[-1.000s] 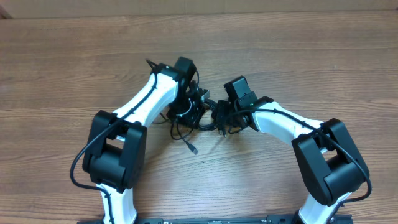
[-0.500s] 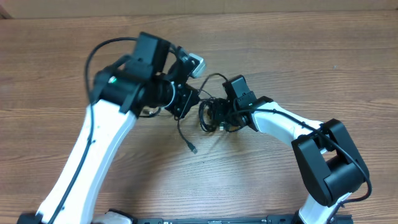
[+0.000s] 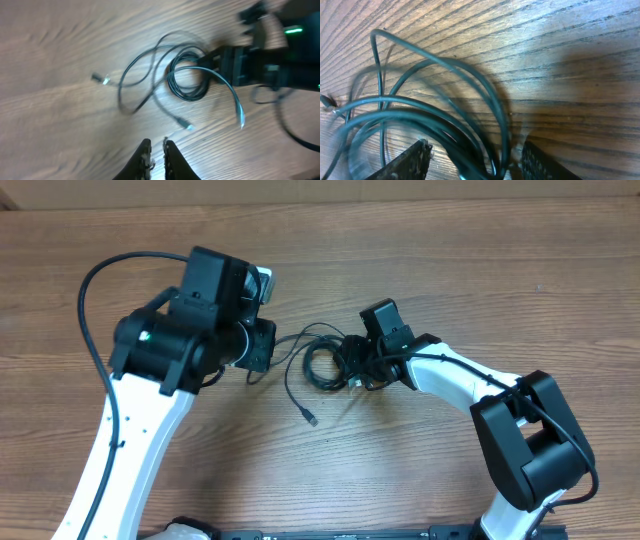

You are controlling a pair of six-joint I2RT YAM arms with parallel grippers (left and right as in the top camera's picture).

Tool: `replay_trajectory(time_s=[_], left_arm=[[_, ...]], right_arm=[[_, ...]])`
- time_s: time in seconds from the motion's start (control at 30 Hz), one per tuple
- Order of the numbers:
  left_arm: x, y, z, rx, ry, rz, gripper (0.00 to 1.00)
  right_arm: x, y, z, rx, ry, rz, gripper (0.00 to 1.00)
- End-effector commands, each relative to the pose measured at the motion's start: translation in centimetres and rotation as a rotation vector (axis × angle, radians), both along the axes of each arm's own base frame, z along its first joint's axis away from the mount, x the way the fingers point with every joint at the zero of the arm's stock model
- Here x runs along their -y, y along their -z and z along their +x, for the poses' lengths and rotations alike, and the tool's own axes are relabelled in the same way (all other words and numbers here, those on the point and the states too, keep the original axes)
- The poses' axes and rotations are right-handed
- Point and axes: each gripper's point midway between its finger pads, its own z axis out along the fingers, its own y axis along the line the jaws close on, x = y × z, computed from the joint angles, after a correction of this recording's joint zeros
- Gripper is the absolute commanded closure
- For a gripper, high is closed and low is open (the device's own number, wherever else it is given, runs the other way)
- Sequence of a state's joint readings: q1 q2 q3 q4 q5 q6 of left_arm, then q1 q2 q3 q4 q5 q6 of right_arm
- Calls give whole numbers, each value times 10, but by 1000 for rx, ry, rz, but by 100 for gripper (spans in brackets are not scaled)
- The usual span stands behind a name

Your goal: Untangle cables

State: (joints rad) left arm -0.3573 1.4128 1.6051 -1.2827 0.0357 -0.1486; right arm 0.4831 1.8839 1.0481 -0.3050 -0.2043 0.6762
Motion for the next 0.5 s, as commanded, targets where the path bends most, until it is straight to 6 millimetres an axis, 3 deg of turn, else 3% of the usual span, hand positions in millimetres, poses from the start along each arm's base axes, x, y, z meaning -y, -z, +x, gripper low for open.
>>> replay_trajectory(time_s=[0.0,0.1,0.27,0.3,0.47], left_arm=[[-20,38,5,-104,-113,108,82],[-31,62,6,-185,-177,167,75],[-25,97,13,-304,-173,167,78],[-18,111,18,-340,-161,154,78],[19,143,17,-473,-20,12,78]], right_arm=[[19,26,-10,-59,34,-71,42],[18,26,-10,-62,30,-64,42],[16,25,-11,-65,23,-57,42],[16,25,-11,-65,23,-57,41],[16,25,-11,-63,23,-56,38]])
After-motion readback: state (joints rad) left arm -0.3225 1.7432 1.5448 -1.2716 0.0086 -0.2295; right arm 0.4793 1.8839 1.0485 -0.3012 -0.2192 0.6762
